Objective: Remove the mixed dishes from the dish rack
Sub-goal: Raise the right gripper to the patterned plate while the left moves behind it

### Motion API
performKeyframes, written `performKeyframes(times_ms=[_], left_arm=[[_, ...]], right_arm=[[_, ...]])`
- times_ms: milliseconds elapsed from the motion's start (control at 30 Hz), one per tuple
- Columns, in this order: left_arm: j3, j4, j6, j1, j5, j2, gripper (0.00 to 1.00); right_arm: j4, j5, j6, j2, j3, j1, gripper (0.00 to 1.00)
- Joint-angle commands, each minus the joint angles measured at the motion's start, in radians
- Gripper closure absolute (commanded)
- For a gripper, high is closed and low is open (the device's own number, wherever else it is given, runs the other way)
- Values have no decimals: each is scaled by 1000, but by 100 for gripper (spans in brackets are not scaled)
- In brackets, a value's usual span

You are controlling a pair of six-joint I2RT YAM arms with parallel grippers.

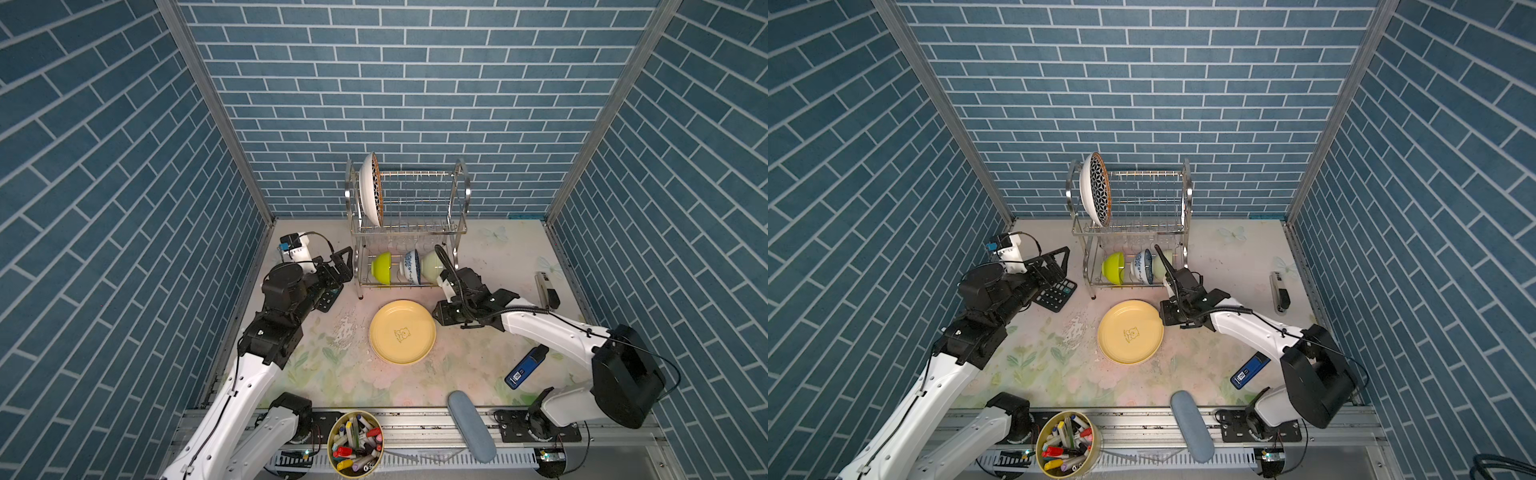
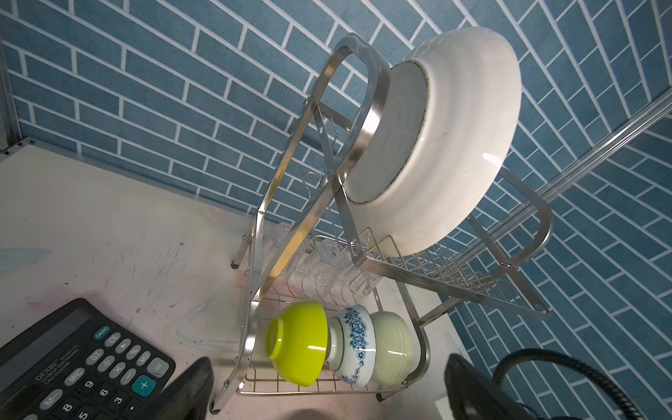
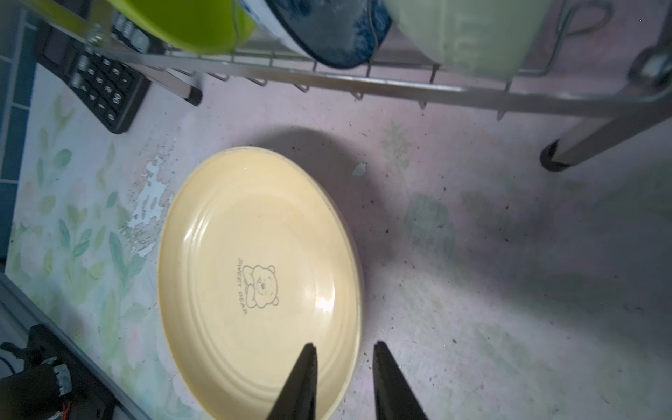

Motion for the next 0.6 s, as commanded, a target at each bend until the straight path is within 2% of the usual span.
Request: performKeyframes(times_ms=[0, 200, 333, 567], left_arm=[[9, -33, 27, 3, -32, 7, 0], [29, -65, 45, 3, -47, 58, 0], [52, -30, 41, 2, -13, 93, 0], [159, 5, 60, 3, 0, 156, 0]], right_arm=[[-51, -20, -97, -90, 59, 15, 71], [-202, 7, -213, -191, 247, 98, 72], [-229, 6, -257, -227, 348, 138, 72], [-214, 15, -318, -159, 534, 139, 72]])
